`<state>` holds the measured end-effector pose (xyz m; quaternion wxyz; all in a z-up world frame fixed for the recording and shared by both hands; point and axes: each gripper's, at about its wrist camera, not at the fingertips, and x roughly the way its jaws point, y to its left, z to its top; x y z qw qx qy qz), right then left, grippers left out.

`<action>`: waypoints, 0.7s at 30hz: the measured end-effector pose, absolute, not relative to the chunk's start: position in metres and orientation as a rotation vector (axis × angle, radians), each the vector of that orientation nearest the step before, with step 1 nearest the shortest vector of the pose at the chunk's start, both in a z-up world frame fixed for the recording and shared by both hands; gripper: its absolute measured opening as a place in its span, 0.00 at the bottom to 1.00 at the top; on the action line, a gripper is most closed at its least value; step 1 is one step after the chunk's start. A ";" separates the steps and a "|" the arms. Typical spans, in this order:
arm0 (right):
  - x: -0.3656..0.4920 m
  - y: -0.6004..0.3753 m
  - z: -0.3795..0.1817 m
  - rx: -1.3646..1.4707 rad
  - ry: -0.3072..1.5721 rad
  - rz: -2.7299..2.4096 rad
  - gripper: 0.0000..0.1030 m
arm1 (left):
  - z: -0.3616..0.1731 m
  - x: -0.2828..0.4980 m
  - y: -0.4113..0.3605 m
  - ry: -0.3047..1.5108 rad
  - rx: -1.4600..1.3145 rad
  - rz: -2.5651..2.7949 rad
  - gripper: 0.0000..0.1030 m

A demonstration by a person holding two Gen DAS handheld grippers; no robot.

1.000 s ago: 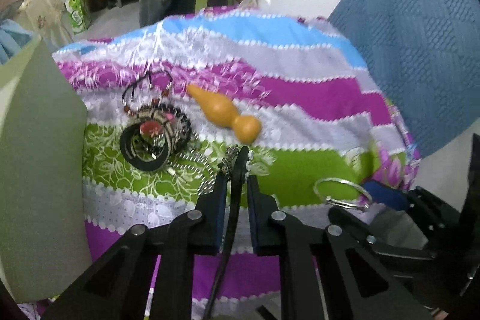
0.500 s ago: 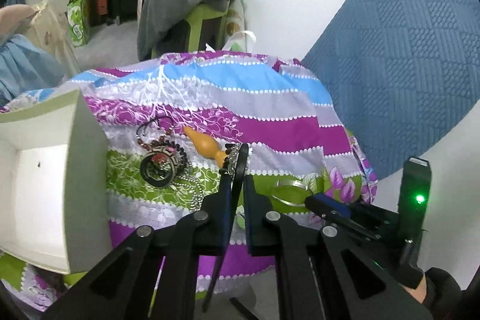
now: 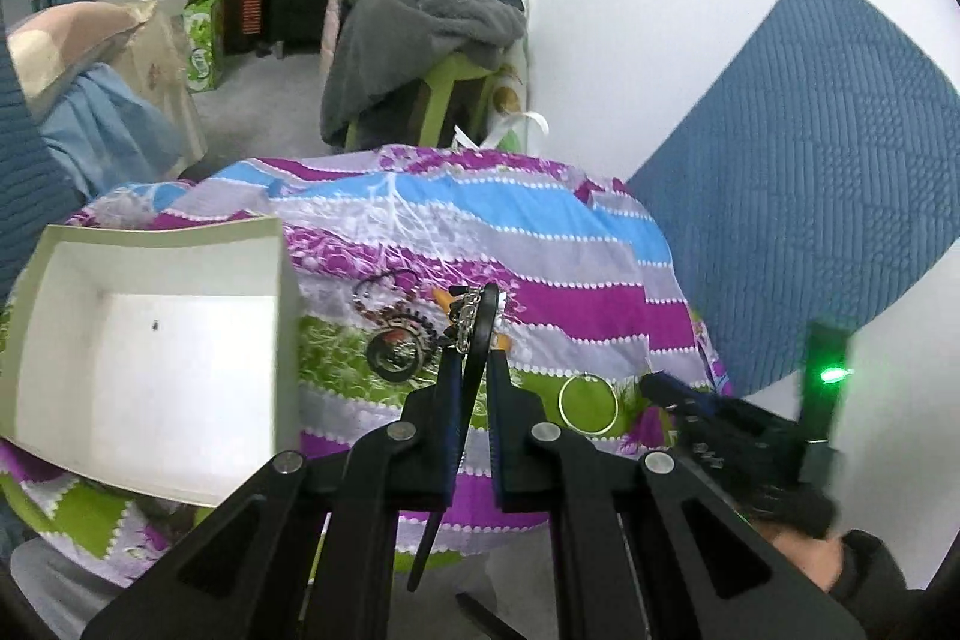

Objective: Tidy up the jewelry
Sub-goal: 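Grasp the silver hoop ring with the right gripper, then carry the hoop ring into the white box and open the right gripper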

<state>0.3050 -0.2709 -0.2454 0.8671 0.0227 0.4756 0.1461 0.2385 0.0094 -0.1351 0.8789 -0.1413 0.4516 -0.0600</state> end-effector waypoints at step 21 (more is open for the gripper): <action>0.331 -0.254 -0.336 -0.193 1.094 0.260 0.64 | -0.117 0.226 0.043 0.941 -0.348 -0.079 0.06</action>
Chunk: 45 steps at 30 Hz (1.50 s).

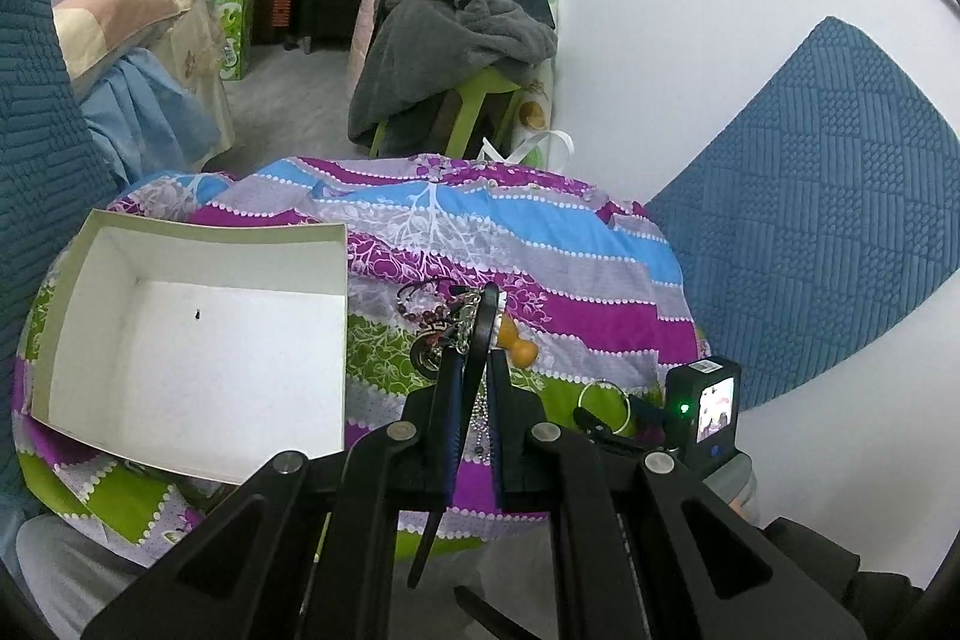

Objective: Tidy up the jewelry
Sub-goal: 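Carry the hoop ring into the white box and open the right gripper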

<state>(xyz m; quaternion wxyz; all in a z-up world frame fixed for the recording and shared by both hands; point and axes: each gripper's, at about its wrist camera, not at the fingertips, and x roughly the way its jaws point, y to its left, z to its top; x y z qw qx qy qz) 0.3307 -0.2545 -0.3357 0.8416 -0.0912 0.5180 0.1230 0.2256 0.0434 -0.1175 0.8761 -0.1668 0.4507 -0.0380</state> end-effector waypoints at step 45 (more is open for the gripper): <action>0.299 0.009 -0.181 -0.148 0.993 0.606 0.64 | -0.125 0.252 0.220 1.007 -0.402 0.028 0.06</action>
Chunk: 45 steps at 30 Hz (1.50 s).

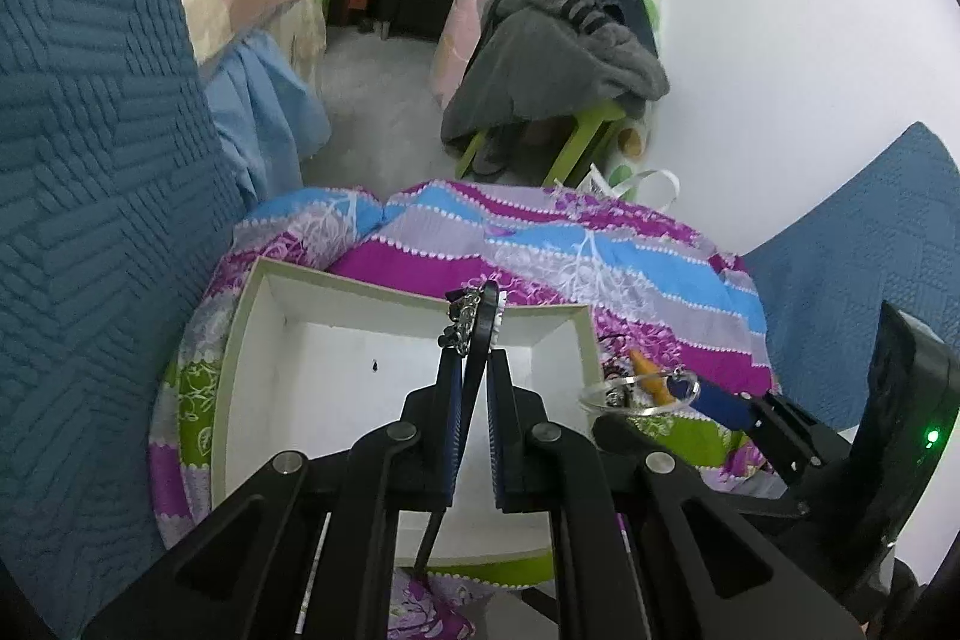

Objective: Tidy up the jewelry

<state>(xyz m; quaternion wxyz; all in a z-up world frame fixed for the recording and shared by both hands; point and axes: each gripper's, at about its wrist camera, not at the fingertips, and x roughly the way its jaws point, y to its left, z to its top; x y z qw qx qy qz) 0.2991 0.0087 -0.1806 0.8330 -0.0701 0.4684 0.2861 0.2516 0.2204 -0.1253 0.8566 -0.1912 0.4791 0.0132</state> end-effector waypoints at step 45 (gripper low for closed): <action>0.193 -0.142 -0.027 -0.093 0.604 0.618 0.79 | 0.018 0.104 0.101 0.653 -0.288 0.142 0.56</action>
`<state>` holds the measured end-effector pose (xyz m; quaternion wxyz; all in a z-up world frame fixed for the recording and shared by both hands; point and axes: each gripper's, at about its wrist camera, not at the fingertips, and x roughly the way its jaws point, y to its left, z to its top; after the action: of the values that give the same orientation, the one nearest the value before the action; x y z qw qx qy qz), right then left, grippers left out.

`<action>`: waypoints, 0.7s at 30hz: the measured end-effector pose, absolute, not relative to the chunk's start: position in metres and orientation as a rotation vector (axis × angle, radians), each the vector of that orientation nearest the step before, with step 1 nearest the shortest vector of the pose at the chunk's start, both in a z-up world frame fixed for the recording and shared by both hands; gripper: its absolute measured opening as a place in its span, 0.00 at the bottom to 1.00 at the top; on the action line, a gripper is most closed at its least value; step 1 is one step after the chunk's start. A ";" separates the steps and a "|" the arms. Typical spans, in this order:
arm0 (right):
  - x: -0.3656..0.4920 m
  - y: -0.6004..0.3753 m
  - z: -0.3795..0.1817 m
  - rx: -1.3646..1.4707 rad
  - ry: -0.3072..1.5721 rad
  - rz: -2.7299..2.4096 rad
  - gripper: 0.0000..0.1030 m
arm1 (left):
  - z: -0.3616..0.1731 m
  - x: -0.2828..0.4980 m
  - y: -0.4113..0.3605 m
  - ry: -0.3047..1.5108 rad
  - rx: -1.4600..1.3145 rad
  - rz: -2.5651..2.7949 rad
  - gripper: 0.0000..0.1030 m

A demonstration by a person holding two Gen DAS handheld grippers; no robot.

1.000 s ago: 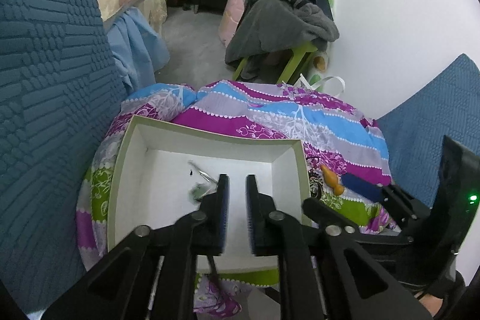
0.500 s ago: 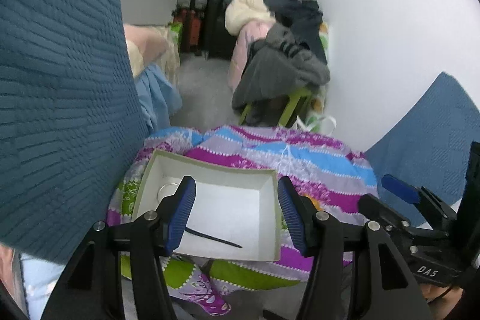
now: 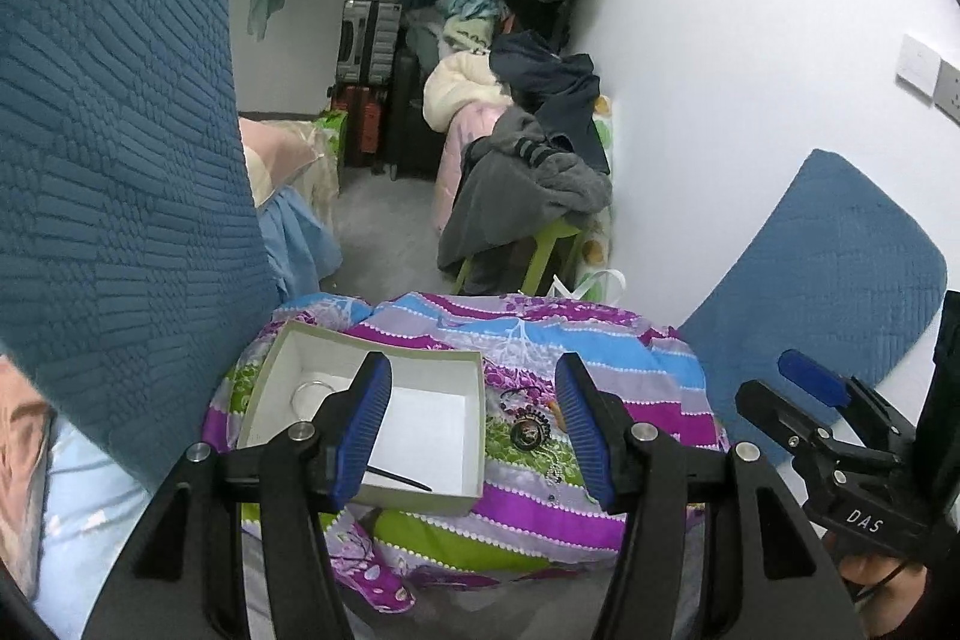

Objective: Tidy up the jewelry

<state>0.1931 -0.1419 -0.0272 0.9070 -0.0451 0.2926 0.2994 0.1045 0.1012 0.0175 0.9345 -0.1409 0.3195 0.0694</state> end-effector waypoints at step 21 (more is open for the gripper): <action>0.172 -0.220 -0.095 -0.093 0.611 0.516 0.79 | -0.041 0.090 0.037 0.641 -0.307 0.051 0.56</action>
<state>0.1716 -0.2200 -0.0945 0.9201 -0.0454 0.2973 0.2510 0.0896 0.0370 -0.0411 0.9372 -0.1504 0.3137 0.0248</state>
